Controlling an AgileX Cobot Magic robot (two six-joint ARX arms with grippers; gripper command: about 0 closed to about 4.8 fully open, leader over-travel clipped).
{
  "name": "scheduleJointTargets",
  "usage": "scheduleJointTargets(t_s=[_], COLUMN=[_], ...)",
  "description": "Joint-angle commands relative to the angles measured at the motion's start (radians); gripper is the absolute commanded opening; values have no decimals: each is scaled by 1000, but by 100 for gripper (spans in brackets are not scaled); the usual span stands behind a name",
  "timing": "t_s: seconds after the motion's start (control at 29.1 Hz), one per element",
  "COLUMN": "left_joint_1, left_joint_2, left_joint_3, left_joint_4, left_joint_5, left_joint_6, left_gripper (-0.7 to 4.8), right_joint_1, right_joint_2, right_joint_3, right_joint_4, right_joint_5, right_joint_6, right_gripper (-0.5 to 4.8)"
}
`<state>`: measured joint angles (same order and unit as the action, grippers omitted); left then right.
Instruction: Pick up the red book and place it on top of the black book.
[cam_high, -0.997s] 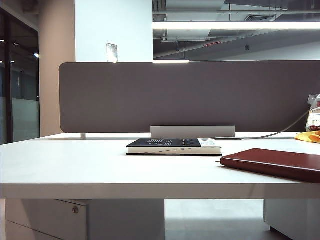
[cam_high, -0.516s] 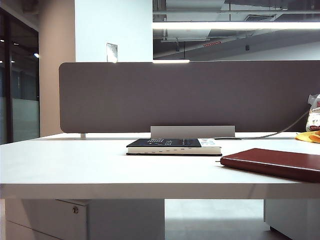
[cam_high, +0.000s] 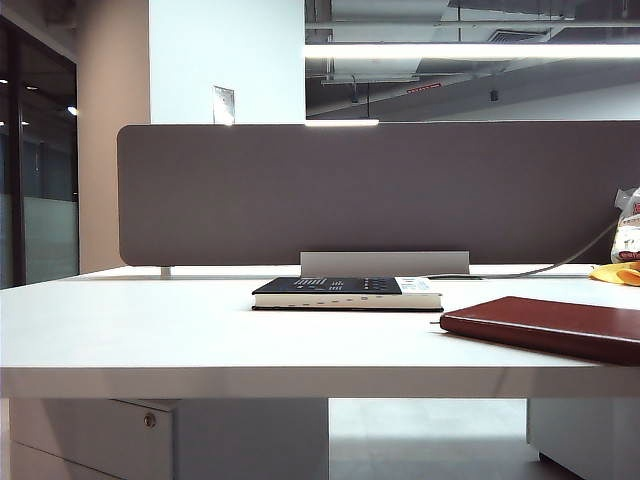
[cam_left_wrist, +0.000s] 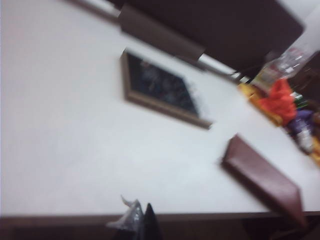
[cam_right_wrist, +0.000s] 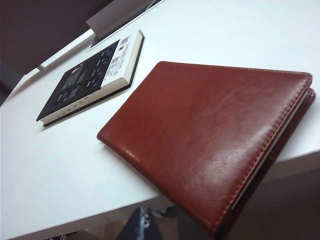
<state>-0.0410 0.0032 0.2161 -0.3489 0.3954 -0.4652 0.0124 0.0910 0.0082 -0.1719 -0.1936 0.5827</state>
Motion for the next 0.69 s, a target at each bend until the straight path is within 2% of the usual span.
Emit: scheduleJointTargets(t_s=[0.03,0.17,0.28,0.52,0.69], left_joint_1=[0,0,0,-1,-6], left_joint_2=[23,136,243,463,579], left_joint_3=[84,194,277,450,509], left_joint_4=[-71,-159,-213,-299,-323], left_joint_5=[31,149,209,234,232], left_joint_6=[2,26,74,231,326], left_gripper=[-6,-6,-6,-6,-6], right_joint_1=[0,0,0,0,0], right_joint_2=[0,0,0,0,0], right_joint_3=[1,1,1,1,1], right_joint_4=[9,9,9,9,8], right_joint_5=[11,10,10,8,-19], right_joint_6=[-7,-7,-7,-7,4], right_gripper=[-3,-3,-2,-2,-2])
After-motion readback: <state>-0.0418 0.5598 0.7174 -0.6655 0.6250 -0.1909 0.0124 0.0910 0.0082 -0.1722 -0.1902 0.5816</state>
